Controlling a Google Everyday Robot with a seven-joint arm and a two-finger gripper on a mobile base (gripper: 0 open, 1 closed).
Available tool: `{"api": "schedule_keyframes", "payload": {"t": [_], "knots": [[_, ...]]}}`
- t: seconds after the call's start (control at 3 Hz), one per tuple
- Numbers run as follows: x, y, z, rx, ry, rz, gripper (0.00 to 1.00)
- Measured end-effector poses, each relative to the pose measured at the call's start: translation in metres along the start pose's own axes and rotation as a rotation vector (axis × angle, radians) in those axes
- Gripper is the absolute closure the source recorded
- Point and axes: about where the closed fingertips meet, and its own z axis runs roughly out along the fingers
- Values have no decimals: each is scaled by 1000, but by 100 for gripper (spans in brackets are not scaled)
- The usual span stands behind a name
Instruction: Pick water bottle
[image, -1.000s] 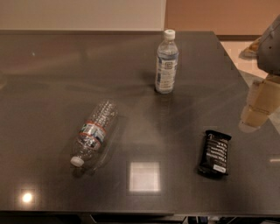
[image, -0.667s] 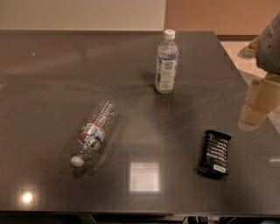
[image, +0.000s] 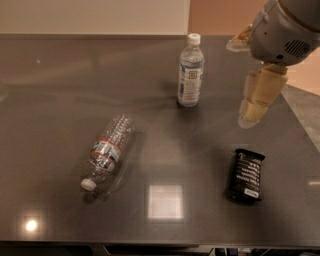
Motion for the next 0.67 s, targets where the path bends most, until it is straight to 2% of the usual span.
{"api": "schedule_keyframes", "payload": {"t": [0.33, 0.67], "knots": [[-40, -14, 16, -32, -53, -127, 0], [-84, -14, 39, -74, -81, -266, 0]]}}
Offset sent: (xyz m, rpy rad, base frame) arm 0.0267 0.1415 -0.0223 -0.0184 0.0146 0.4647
